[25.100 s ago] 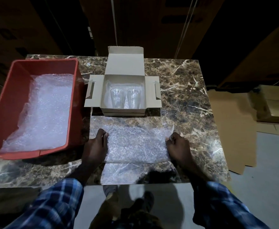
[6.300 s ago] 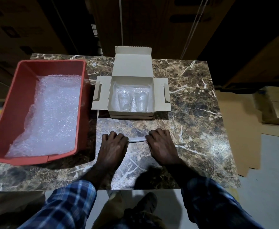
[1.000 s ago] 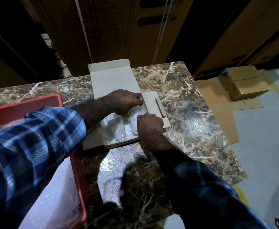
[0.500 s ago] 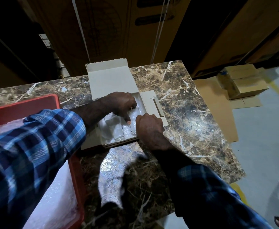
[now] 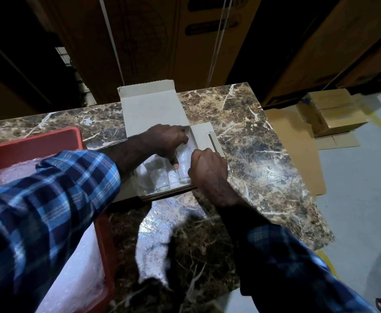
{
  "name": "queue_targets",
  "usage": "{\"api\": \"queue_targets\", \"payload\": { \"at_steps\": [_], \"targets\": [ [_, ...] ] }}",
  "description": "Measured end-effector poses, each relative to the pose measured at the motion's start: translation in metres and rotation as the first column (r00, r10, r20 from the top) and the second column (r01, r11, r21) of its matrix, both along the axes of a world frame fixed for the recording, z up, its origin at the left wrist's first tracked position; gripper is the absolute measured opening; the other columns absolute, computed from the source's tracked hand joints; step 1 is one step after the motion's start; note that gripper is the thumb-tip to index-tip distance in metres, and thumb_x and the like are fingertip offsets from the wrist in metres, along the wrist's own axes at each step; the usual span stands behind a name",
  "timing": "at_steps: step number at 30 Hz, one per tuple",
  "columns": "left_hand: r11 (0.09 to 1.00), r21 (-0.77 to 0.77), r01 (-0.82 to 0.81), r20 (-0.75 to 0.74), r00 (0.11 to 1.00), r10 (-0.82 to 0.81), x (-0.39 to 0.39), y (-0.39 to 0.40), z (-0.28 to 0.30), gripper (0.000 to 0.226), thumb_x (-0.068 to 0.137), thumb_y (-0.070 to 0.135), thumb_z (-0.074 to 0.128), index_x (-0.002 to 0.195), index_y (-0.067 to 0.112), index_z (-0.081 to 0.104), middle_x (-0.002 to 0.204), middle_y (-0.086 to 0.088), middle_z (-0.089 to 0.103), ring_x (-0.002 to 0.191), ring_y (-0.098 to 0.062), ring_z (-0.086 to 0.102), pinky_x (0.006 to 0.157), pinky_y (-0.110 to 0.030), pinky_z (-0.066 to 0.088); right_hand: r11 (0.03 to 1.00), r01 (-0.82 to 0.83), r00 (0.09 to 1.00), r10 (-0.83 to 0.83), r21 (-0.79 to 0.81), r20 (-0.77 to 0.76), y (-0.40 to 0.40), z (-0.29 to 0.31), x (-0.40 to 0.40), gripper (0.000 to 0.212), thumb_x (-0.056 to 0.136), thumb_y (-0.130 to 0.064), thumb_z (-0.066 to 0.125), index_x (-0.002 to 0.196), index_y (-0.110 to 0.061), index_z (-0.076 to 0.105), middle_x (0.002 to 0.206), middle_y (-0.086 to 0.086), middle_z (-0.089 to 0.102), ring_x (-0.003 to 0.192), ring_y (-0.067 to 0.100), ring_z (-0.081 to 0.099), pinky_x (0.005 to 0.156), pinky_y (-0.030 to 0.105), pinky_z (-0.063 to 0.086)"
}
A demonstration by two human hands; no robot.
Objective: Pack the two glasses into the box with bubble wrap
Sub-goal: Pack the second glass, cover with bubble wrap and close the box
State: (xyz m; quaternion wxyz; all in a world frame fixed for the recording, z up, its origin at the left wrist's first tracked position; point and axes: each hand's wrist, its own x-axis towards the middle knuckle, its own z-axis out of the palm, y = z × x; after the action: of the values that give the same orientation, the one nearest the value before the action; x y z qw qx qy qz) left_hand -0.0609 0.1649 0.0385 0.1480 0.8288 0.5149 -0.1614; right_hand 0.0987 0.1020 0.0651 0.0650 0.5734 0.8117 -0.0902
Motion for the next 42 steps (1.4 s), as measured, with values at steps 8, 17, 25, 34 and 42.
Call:
{"api": "queue_targets", "payload": {
  "at_steps": [8,17,25,34,42],
  "targets": [
    [0.995,-0.095,-0.029,0.012,0.999,0.030,0.003,0.006,-0.003,0.089,0.067,0.056,0.084,0.139,0.017,0.051,0.131,-0.006,0.057,0.113,-0.024,0.057,0.083,-0.034,0.050,0.999,0.025,1.000,-0.025,-0.029,-0.002,0.000,-0.007,0.008,0.026,0.099,-0.020,0.048,0.120,-0.009,0.060,0.112,0.011,0.064,0.105,0.030,0.062,0.082,0.033,0.046],
    [0.973,-0.043,-0.229,0.078,0.970,0.231,0.011,0.003,0.002,0.088,0.079,0.069,0.067,0.143,0.014,0.040,0.132,-0.010,0.059,0.119,-0.029,0.054,0.081,-0.035,0.042,0.990,0.024,1.000,-0.026,-0.137,-0.008,0.023,-0.007,0.016,0.029,0.095,-0.029,0.056,0.120,-0.015,0.060,0.117,0.010,0.062,0.108,0.029,0.060,0.082,0.034,0.045],
    [0.960,-0.111,-0.257,0.012,0.966,0.260,0.014,0.004,-0.006,0.083,0.085,0.074,0.054,0.148,0.020,0.044,0.148,-0.005,0.050,0.133,-0.028,0.047,0.102,-0.040,0.041,0.980,-0.004,1.000,0.007,-0.199,0.014,0.027,-0.012,0.019,0.032,0.093,-0.028,0.053,0.123,-0.020,0.061,0.122,0.007,0.061,0.110,0.027,0.058,0.084,0.034,0.043],
    [0.962,-0.069,-0.265,0.079,0.960,0.270,0.013,-0.005,-0.006,0.078,0.091,0.067,0.051,0.146,0.013,0.045,0.148,-0.009,0.049,0.131,-0.029,0.049,0.104,-0.039,0.043,0.984,0.069,0.984,-0.094,-0.162,-0.153,0.019,-0.004,0.018,0.031,0.087,-0.027,0.055,0.113,-0.025,0.072,0.107,0.007,0.070,0.093,0.029,0.064,0.086,0.039,0.055],
    [0.914,-0.022,-0.406,0.162,0.900,0.404,0.007,-0.036,0.023,0.054,0.101,0.050,0.047,0.141,0.014,0.052,0.139,-0.012,0.058,0.124,-0.029,0.054,0.098,-0.039,0.046,0.994,0.076,0.962,-0.095,-0.084,-0.254,-0.009,0.007,0.033,0.023,0.088,-0.020,0.058,0.103,-0.017,0.076,0.096,0.007,0.072,0.075,0.023,0.059,0.074,0.031,0.052]
  ]
}}
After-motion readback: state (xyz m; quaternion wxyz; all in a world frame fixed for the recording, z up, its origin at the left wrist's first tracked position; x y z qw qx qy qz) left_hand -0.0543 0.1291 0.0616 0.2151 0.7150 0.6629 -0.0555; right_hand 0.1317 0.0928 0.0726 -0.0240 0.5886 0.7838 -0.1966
